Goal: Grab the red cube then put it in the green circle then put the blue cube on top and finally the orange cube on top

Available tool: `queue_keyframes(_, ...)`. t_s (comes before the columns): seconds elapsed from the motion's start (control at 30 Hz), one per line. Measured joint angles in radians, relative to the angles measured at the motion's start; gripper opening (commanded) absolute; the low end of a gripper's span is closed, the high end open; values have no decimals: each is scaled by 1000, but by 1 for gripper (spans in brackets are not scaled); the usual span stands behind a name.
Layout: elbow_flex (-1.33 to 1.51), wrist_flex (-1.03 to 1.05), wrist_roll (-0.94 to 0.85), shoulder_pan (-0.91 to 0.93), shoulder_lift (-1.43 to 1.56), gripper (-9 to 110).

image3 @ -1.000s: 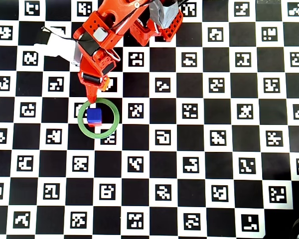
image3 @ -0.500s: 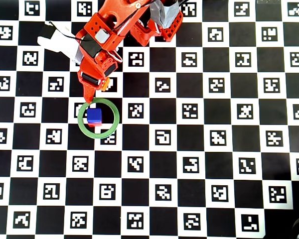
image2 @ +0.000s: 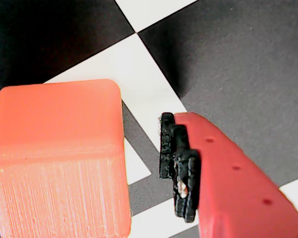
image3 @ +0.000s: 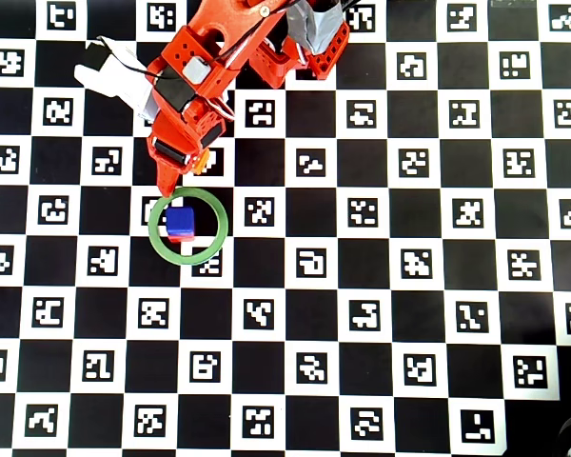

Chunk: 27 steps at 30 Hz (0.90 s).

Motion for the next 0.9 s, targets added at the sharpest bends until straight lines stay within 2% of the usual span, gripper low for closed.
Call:
queue_keyframes(0.23, 0, 0, 0, 0, 0, 21)
queue_keyframes(0.4, 0, 0, 0, 0, 0, 15)
queue_keyframes(0.9, 0, 0, 0, 0, 0, 12)
